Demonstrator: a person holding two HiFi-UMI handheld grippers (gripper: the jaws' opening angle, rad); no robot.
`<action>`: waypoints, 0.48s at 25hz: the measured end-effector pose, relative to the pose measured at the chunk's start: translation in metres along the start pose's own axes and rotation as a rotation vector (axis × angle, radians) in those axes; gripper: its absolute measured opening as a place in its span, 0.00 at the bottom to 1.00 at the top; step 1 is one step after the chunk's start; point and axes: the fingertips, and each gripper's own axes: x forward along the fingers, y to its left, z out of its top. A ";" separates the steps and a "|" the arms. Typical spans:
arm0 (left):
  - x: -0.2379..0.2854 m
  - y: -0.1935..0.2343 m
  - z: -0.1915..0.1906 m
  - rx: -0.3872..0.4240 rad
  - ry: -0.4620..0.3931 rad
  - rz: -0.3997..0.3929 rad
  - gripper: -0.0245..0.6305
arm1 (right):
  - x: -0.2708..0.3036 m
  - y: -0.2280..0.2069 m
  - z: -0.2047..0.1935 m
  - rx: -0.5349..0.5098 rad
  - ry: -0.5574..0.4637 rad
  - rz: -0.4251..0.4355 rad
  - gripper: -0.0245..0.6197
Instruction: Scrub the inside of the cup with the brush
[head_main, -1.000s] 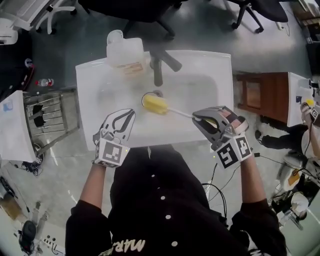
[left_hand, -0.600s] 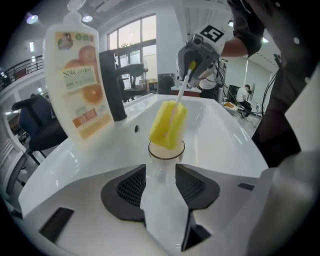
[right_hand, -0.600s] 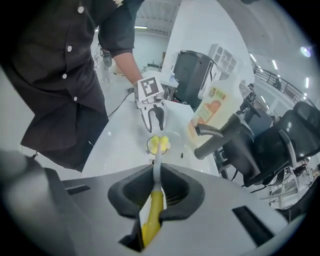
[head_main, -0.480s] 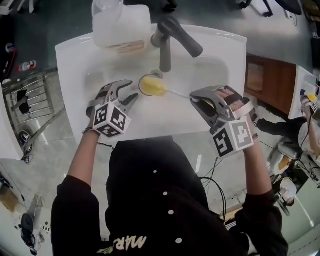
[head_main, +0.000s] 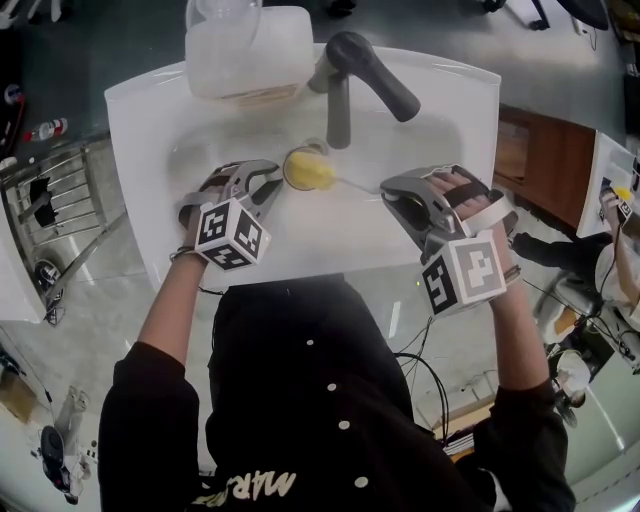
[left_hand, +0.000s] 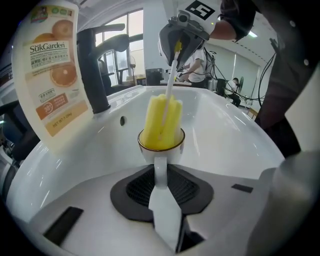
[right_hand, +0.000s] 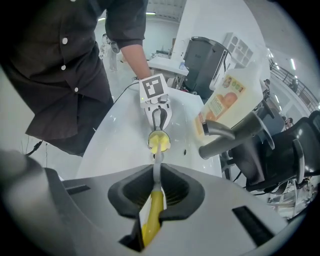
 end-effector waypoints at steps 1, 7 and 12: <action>-0.001 0.000 0.002 -0.001 -0.004 -0.002 0.18 | -0.001 -0.001 -0.001 -0.006 0.011 0.003 0.11; -0.001 0.002 0.015 0.023 -0.009 -0.007 0.18 | 0.005 -0.006 -0.005 -0.128 0.088 0.035 0.11; -0.001 0.001 0.022 0.035 -0.004 -0.017 0.18 | 0.022 -0.012 0.009 -0.361 0.130 0.037 0.11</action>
